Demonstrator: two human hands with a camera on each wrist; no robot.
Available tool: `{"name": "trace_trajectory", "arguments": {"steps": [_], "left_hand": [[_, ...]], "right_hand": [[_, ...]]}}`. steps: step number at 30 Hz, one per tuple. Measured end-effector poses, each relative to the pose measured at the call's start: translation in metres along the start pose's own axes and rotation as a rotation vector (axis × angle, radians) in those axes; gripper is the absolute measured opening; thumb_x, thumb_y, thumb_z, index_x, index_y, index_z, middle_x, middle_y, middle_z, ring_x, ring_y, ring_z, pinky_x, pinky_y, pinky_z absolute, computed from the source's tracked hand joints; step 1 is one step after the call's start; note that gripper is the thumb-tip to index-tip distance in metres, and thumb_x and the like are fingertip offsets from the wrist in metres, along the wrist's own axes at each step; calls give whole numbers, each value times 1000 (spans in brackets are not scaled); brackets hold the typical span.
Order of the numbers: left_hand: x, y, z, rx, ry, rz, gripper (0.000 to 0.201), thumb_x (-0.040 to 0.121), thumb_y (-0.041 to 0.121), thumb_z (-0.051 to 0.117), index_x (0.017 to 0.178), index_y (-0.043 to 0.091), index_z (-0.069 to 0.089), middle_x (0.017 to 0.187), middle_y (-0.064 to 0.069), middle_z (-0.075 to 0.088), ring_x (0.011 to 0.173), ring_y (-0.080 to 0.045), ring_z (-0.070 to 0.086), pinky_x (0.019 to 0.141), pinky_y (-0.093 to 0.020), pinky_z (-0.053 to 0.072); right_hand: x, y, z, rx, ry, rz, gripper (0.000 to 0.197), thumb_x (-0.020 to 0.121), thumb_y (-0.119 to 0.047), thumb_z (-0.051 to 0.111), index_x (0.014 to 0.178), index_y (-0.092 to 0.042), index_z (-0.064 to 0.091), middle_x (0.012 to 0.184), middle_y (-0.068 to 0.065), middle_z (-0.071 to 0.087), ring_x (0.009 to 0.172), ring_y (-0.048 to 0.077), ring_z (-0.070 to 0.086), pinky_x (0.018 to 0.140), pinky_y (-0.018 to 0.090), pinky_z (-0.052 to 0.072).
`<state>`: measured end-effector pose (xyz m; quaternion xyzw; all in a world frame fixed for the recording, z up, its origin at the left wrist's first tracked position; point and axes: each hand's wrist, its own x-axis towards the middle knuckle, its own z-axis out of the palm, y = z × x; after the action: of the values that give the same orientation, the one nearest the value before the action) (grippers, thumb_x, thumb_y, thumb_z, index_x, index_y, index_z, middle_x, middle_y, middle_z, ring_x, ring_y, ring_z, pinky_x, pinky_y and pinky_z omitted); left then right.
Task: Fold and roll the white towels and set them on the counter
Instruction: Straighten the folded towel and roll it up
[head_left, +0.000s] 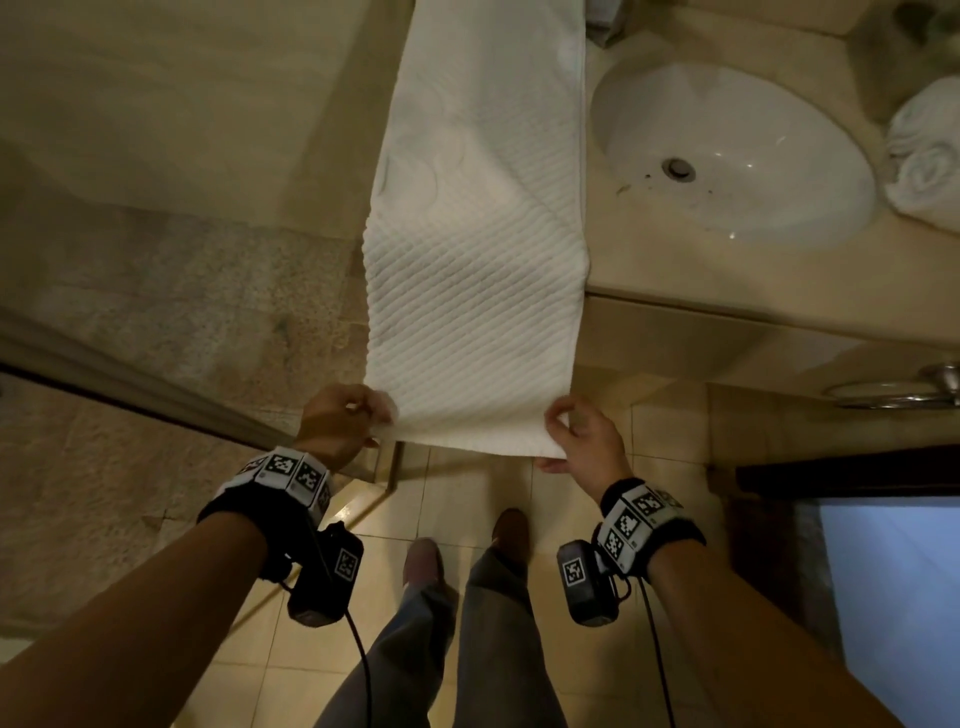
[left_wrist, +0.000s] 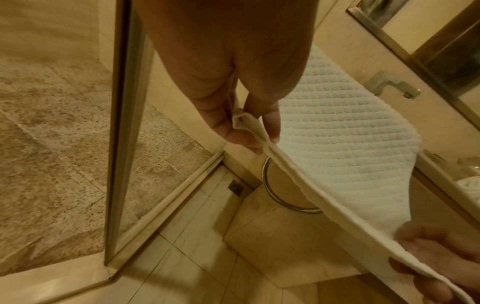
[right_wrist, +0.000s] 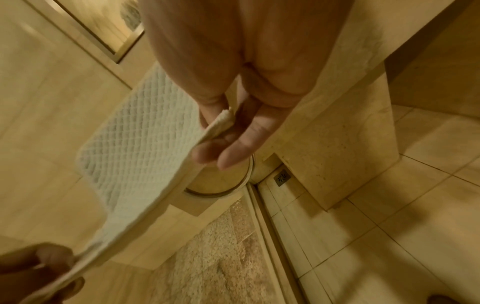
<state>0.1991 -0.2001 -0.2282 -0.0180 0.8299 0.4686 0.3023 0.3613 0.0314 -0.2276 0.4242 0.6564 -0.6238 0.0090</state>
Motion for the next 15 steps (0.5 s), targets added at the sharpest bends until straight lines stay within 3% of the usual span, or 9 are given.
{"name": "trace_trajectory", "arguments": {"steps": [2, 4, 5, 7, 8, 10, 12, 15], "left_hand": [[3, 2, -2, 7, -53, -41, 39, 82, -6, 58, 57, 20, 70, 87, 3, 68, 86, -19, 64, 55, -24, 54], [6, 8, -6, -5, -85, -86, 27, 82, -7, 57, 74, 13, 73, 101, -5, 66, 86, -18, 63, 57, -24, 53], [6, 10, -9, -13, -98, -103, 23, 82, -10, 56, 83, 7, 72, 105, -8, 64, 84, -17, 62, 59, -24, 52], [5, 11, -15, 1, -130, -102, 25, 82, -15, 56, 93, 3, 69, 109, -10, 61, 84, -16, 60, 65, -25, 53], [5, 11, -17, 19, -139, -93, 26, 82, -15, 58, 94, 5, 69, 111, -9, 59, 88, -18, 60, 69, -27, 53], [3, 10, -20, 51, -143, -66, 27, 80, -13, 62, 90, 11, 69, 112, -8, 58, 98, -23, 59, 77, -30, 53], [2, 10, -21, 58, -147, -49, 26, 80, -10, 64, 88, 14, 68, 110, -7, 59, 98, -21, 58, 78, -30, 53], [5, 11, -22, -5, -155, -36, 27, 83, -11, 60, 84, 15, 67, 101, -9, 63, 88, -15, 60, 72, -24, 53]], "right_hand": [[-1, -8, -2, 40, -45, 50, 18, 93, -2, 55, 89, -12, 69, 106, 2, 60, 99, 24, 60, 70, 34, 60], [-1, -16, -5, 74, -93, 127, 32, 88, 9, 48, 88, -11, 73, 108, 3, 61, 103, 25, 57, 81, 39, 58], [-1, -19, -7, 48, -114, 133, 40, 83, 14, 44, 90, -12, 74, 111, 5, 61, 100, 23, 57, 81, 34, 57], [-4, -26, -9, -34, -131, 114, 48, 81, 19, 40, 100, -10, 73, 110, 3, 60, 91, 13, 55, 69, 14, 50], [-6, -28, -9, -51, -132, 105, 43, 85, 18, 43, 106, -7, 71, 108, 1, 60, 88, 8, 54, 63, 6, 46], [-7, -27, -9, -63, -128, 81, 33, 86, 13, 57, 112, -3, 69, 107, 4, 64, 86, 3, 56, 60, 0, 44], [-6, -23, -8, -30, -111, 77, 33, 81, 8, 68, 113, 0, 67, 109, 13, 67, 85, 7, 62, 62, 3, 47], [0, -21, -4, 88, -77, 145, 37, 86, -9, 69, 118, 8, 60, 111, 20, 68, 80, 18, 69, 65, 17, 56]]}}
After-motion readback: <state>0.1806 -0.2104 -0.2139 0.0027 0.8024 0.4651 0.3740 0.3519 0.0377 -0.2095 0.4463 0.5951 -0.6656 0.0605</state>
